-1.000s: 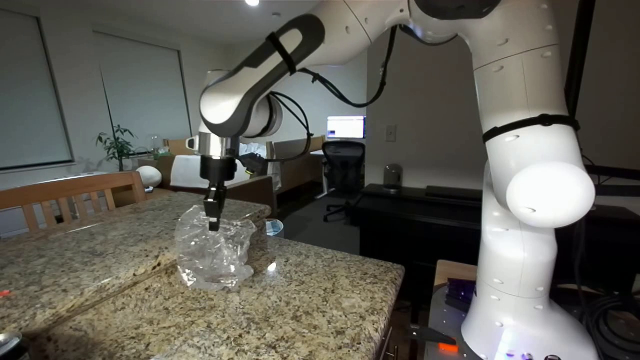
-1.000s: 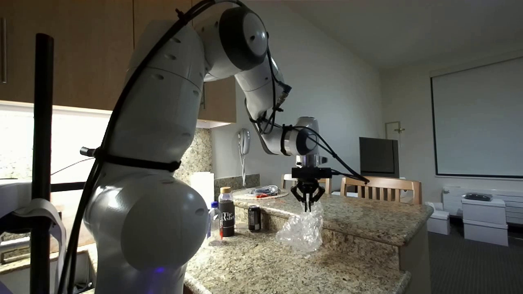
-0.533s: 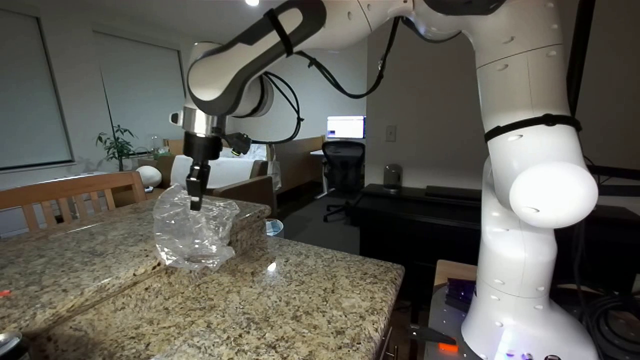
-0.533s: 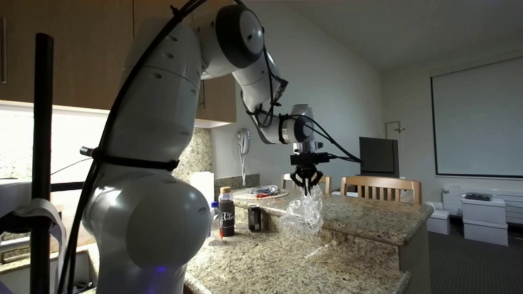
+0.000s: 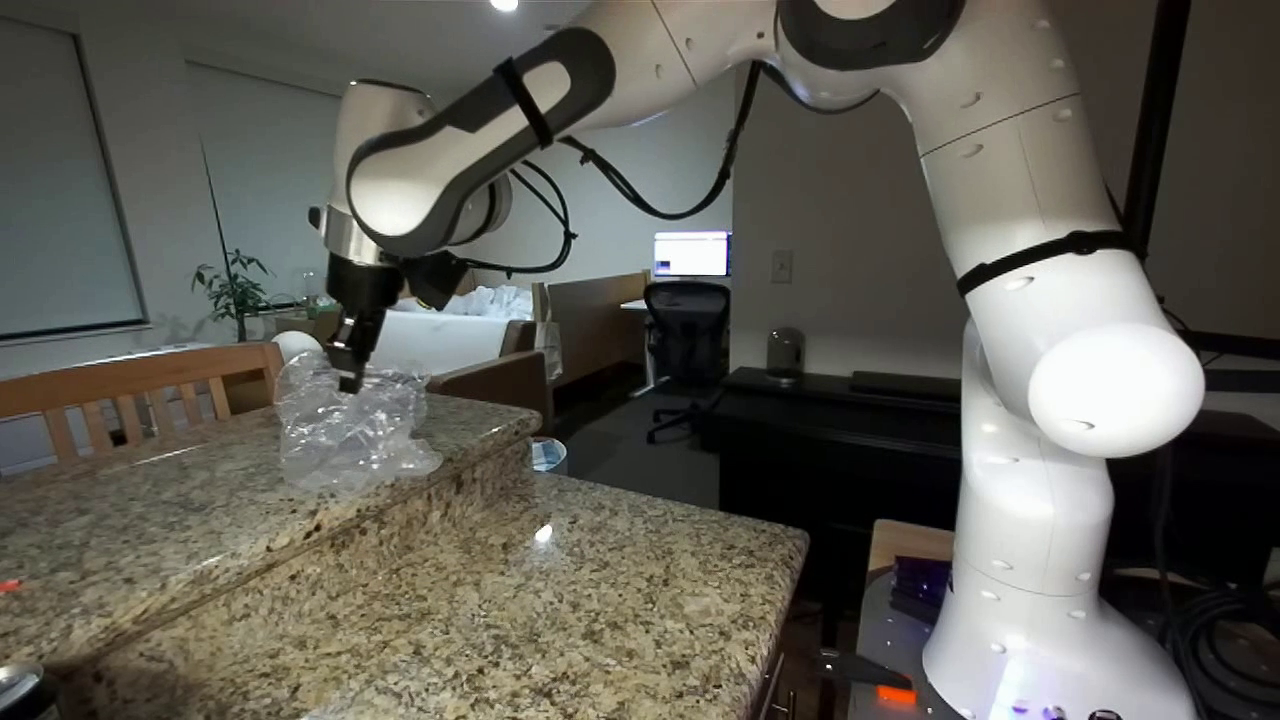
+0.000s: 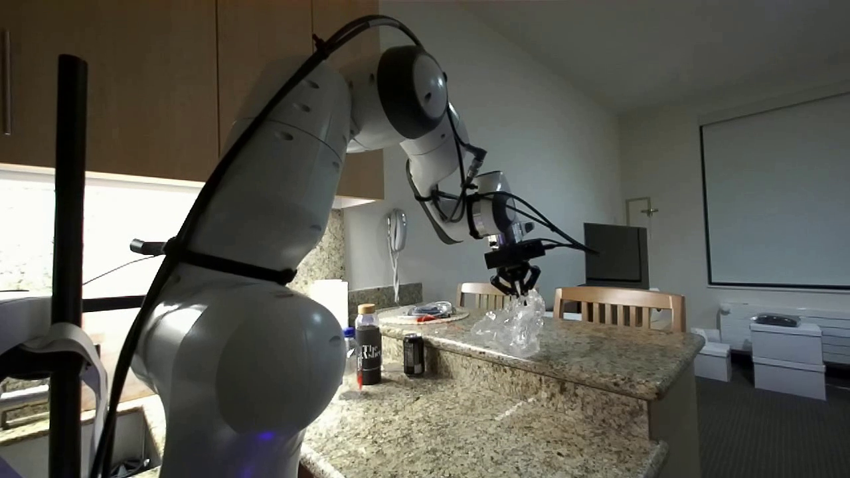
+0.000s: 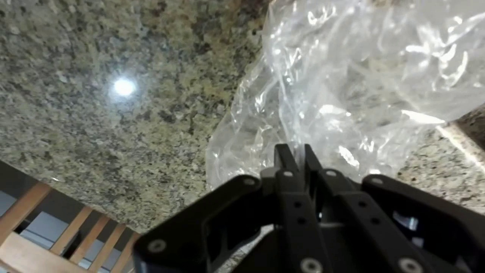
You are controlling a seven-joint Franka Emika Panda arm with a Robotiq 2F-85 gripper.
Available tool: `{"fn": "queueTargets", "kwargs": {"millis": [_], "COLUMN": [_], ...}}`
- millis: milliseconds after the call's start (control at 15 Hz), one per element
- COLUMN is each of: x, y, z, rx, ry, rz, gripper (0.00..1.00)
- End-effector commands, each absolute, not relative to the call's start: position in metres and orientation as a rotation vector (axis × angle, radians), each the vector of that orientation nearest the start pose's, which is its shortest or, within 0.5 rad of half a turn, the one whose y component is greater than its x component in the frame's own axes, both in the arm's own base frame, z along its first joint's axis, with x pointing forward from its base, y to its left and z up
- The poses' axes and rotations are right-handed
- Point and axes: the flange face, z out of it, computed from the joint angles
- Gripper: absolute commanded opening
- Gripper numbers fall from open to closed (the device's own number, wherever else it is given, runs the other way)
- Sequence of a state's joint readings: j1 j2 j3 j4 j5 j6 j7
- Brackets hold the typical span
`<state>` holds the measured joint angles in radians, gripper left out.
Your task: Move the plastic to the top part of the table.
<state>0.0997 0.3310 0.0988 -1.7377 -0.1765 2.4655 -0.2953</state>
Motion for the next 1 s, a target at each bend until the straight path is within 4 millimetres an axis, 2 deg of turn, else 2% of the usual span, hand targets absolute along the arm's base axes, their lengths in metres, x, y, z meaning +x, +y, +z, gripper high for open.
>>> {"fn": "queueTargets", "kwargs": {"millis": [0,267,400,867,933], "x": [0.699,0.723,0.732,0.756,0.757], "y": [0.120,0.108,0.101,0.067,0.065], "z": [0.440,0.460,0.463,0.444,0.442], "rx": [-3.117,-3.171,-3.194,-3.255,-3.264], "ry": [-0.858,-0.757,-0.704,-0.525,-0.503], "rz": [-0.724,-0.812,-0.829,-0.725,-0.708], "gripper": [0.10,0.10,0.10,0.07,0.31]}}
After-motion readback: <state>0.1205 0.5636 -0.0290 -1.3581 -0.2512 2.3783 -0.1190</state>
